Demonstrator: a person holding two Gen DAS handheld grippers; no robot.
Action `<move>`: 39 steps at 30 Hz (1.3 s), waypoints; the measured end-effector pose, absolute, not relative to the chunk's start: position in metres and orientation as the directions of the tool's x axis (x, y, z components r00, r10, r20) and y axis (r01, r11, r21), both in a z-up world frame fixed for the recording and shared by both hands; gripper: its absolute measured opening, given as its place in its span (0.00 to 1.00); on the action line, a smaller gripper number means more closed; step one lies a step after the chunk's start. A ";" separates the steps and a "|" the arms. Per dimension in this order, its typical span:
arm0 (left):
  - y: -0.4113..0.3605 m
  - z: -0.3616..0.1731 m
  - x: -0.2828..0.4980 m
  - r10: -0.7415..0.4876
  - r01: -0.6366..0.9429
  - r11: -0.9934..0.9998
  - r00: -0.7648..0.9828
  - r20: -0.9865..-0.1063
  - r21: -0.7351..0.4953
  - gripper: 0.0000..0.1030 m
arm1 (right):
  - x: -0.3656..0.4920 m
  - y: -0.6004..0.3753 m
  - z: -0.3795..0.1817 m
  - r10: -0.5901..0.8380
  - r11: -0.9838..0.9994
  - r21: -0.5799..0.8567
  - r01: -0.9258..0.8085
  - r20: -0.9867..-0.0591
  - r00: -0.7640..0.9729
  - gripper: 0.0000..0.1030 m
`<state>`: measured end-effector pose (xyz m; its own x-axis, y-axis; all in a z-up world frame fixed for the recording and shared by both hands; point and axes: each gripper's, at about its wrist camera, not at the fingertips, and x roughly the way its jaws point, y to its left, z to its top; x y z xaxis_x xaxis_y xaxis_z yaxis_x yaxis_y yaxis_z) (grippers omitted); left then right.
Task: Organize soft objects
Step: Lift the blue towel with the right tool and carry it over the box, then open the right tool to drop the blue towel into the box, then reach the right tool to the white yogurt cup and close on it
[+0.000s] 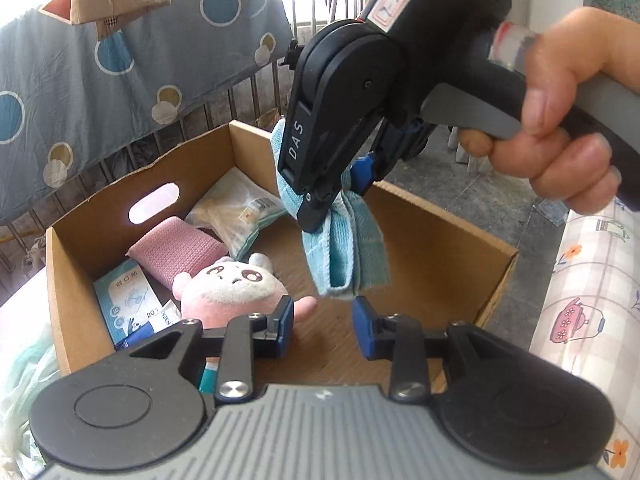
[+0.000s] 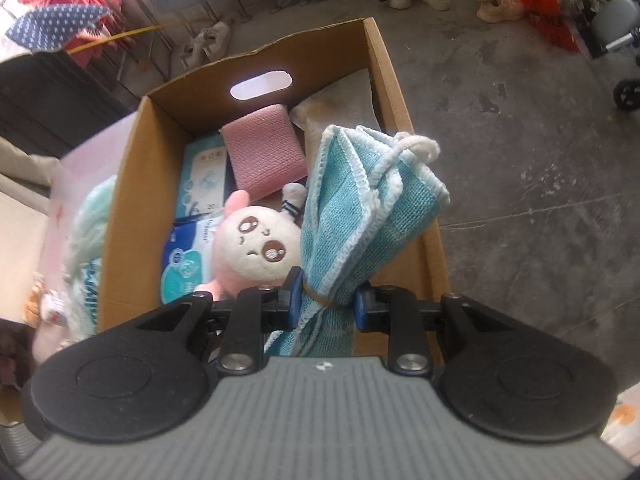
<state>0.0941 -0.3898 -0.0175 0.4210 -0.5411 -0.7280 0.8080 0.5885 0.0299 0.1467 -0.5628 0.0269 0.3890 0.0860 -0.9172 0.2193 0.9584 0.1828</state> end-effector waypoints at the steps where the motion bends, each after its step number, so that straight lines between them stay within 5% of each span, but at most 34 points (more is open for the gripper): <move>1: -0.388 -0.016 0.092 -0.530 0.802 0.597 0.414 -0.740 0.021 0.33 | 0.155 -0.562 0.021 0.077 0.962 0.168 0.216 -0.923 0.377 0.25; 7: -0.378 -0.021 0.109 -0.504 0.774 0.633 0.404 -0.763 -0.009 0.34 | 0.177 -0.570 0.003 0.063 0.958 0.162 0.236 -0.923 0.379 0.40; 14: -0.360 -0.011 0.105 -0.510 0.756 0.654 0.415 -0.753 -0.026 0.42 | 0.142 -0.571 0.028 0.142 0.915 0.303 0.267 -0.860 0.490 0.42; 19: -0.329 0.005 0.097 -0.497 0.712 0.698 0.415 -0.762 -0.067 0.64 | 0.102 -0.569 0.056 0.299 0.815 0.537 0.218 -0.711 0.637 0.47; 24: -0.282 0.022 0.086 -0.489 0.664 0.742 0.447 -0.749 -0.089 0.71 | 0.071 -0.554 0.070 0.462 0.643 0.757 0.116 -0.504 0.729 0.51; 33: -0.168 0.052 0.060 -0.426 0.521 0.848 0.565 -0.707 -0.094 0.78 | 0.060 -0.459 0.103 0.567 0.608 0.791 -0.062 -0.379 0.731 0.53; 39: -0.080 0.047 0.044 -0.270 0.337 0.940 0.647 -0.713 -0.050 0.78 | 0.077 -0.374 0.111 0.652 0.606 0.775 -0.180 -0.354 0.670 0.53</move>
<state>0.0437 -0.0796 0.0466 0.6473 -0.2702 -0.7128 0.3371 0.9401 -0.0503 0.0768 -0.3737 0.1108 0.6704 0.6522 -0.3538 -0.1804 0.6058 0.7749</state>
